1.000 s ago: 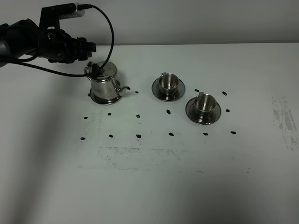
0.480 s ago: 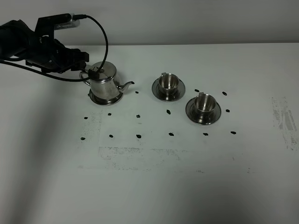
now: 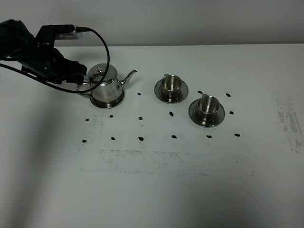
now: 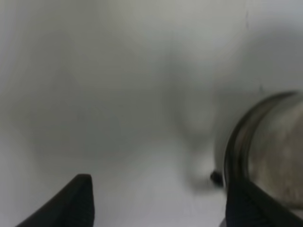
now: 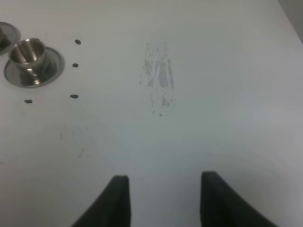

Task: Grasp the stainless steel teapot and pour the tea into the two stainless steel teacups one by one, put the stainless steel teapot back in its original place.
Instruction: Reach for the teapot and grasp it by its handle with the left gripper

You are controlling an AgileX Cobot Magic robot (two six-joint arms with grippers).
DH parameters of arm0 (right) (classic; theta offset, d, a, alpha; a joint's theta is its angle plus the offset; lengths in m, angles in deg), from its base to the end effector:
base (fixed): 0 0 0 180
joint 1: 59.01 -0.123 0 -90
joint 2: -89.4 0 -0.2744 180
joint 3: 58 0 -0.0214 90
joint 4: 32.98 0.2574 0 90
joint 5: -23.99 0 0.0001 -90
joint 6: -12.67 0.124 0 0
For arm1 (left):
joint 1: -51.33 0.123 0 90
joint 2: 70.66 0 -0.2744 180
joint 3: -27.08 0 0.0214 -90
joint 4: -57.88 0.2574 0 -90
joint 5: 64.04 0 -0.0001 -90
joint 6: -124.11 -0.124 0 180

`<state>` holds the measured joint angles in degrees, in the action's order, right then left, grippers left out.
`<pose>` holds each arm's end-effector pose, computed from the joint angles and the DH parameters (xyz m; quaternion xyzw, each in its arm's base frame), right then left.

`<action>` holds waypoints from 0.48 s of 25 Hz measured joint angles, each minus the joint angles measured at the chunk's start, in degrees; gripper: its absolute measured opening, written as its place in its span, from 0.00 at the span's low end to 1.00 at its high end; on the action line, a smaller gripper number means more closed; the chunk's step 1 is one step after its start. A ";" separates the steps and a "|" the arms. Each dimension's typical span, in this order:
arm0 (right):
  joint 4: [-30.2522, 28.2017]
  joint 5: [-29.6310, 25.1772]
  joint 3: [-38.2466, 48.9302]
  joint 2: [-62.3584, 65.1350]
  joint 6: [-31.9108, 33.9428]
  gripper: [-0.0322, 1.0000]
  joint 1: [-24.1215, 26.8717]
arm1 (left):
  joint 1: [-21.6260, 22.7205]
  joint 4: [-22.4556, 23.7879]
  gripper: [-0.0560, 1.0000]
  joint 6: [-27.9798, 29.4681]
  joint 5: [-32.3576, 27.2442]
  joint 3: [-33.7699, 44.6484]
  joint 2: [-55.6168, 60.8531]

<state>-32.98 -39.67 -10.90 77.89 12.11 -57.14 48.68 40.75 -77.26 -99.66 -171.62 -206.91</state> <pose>0.0445 -0.0015 0.2638 0.0100 0.8757 -0.0102 0.4826 0.4922 -0.0441 0.1048 0.1046 0.9611 -0.0737 0.2447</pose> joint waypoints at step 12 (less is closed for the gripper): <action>0.00 0.00 0.00 0.00 0.05 0.35 0.00 | 0.00 0.79 0.59 -6.99 -9.78 0.00 0.55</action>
<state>-32.98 -39.67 -10.90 77.89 12.17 -57.14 48.68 41.54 -84.25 -109.44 -171.62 -206.36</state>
